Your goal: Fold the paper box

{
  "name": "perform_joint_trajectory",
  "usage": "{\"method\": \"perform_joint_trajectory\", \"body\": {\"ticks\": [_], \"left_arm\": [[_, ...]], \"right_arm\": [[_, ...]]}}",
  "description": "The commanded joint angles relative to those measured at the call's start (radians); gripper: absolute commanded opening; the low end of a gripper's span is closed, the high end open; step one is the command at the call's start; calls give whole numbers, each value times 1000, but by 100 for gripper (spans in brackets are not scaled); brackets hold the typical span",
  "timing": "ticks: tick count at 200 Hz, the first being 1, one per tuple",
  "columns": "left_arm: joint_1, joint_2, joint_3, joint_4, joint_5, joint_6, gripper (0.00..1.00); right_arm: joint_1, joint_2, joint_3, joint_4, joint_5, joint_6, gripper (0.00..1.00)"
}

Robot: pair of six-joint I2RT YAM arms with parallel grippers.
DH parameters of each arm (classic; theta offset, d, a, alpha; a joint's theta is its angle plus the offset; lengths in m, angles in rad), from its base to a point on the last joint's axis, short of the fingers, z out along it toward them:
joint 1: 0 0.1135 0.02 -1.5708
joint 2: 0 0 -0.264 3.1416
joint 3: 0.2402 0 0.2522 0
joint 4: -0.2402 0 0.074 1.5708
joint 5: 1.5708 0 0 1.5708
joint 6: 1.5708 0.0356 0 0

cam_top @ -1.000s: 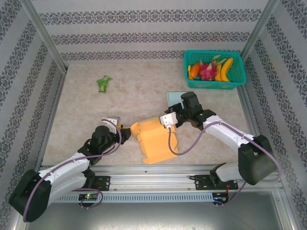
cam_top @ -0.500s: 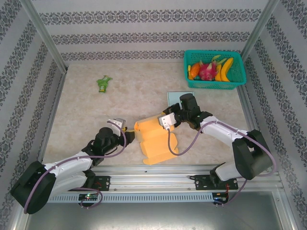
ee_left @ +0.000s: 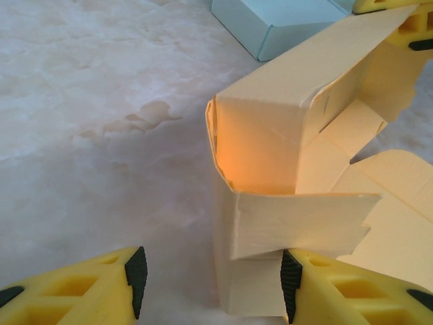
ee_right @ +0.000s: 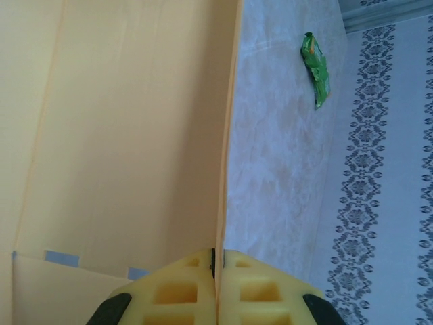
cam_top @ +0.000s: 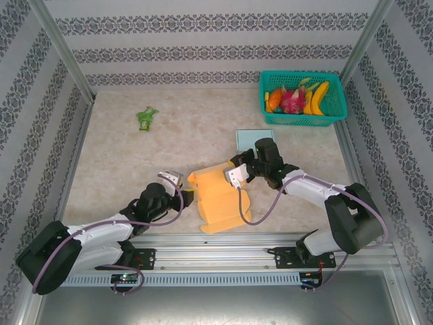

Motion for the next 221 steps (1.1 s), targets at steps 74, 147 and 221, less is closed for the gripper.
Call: {"method": "perform_joint_trajectory", "body": {"ticks": [74,147,221], "left_arm": [[-93,136,61,94,-113,25,54],[-141,326,139,132,-272,16,53],[-172,396,192,155,-451,44,50]], "right_arm": [[85,-16,-92,129,115,-124,0],[98,-38,-107,114,136,-114,0],[101,-35,-102,85,139,-93,0]]}}
